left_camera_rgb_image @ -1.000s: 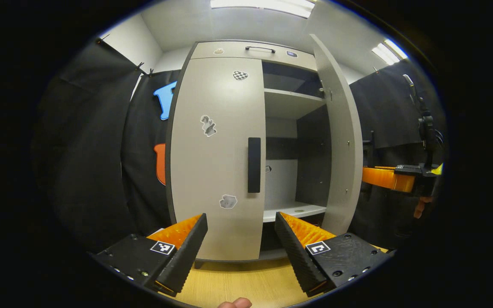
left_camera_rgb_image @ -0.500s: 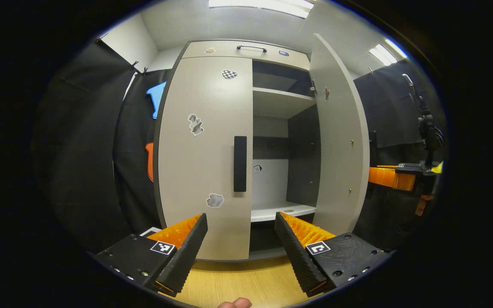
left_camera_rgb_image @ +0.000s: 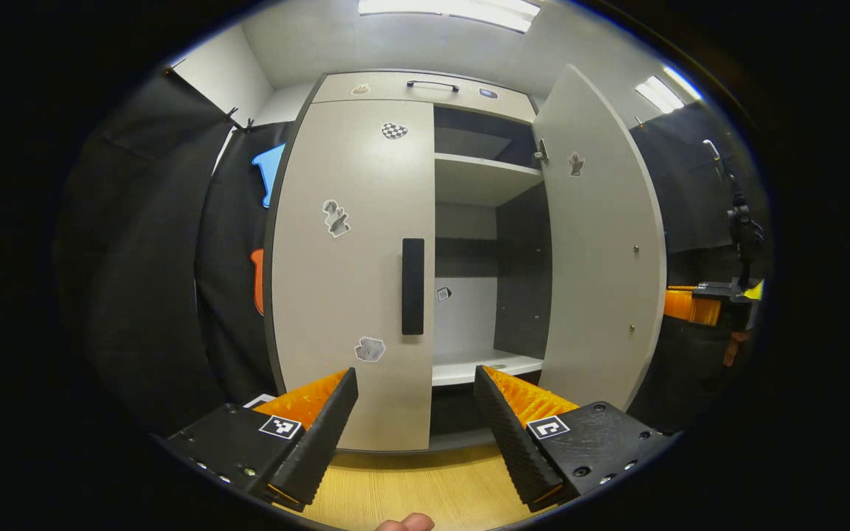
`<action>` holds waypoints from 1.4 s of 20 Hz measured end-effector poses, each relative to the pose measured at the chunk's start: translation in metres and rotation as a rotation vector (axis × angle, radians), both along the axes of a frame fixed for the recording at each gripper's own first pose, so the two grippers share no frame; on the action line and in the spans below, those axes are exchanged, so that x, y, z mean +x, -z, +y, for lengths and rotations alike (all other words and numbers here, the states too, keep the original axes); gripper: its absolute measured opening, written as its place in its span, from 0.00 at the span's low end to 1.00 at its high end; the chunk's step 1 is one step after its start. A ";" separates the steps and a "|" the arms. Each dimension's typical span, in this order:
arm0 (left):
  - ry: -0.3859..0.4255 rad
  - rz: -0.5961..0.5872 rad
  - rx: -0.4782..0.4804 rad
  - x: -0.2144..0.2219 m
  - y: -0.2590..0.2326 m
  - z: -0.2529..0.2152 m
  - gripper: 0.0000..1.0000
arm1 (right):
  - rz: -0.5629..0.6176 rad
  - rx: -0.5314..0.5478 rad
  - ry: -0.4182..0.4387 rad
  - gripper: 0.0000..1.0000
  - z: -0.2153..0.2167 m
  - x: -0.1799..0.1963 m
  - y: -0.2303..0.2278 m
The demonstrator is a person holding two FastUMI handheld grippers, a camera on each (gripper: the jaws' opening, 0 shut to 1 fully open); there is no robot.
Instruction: Open the right door of the double-door shoe cabinet with the right hand, and open the left door with the left hand.
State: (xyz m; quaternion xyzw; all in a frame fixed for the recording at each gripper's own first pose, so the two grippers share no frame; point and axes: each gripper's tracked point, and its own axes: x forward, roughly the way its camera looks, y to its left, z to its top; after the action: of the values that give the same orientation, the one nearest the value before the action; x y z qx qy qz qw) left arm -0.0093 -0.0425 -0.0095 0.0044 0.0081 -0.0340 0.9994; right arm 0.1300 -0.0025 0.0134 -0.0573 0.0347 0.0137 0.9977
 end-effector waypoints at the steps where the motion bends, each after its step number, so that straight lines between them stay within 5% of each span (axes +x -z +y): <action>1: -0.001 0.002 0.000 0.000 0.001 0.001 0.95 | 0.000 0.008 0.007 0.04 -0.001 0.001 0.000; 7: -0.005 0.001 0.007 0.001 0.000 0.001 0.95 | -0.013 0.029 0.062 0.04 -0.016 0.003 -0.001; 17: -0.010 0.005 0.011 -0.003 0.001 0.000 0.95 | 0.003 0.045 0.030 0.04 -0.012 0.002 0.004; 23: -0.040 0.021 -0.013 -0.004 0.010 0.012 0.95 | -0.002 0.035 0.115 0.04 -0.023 -0.026 0.007; 28: -0.041 0.040 -0.064 -0.002 0.016 0.016 0.95 | -0.025 0.054 0.008 0.04 0.008 -0.030 0.006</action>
State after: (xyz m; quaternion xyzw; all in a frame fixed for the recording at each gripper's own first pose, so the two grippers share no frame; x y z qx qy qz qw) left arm -0.0116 -0.0262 -0.0258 -0.0283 0.0272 -0.0137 0.9991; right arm 0.1001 0.0052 0.0078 -0.0304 0.0223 0.0101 0.9992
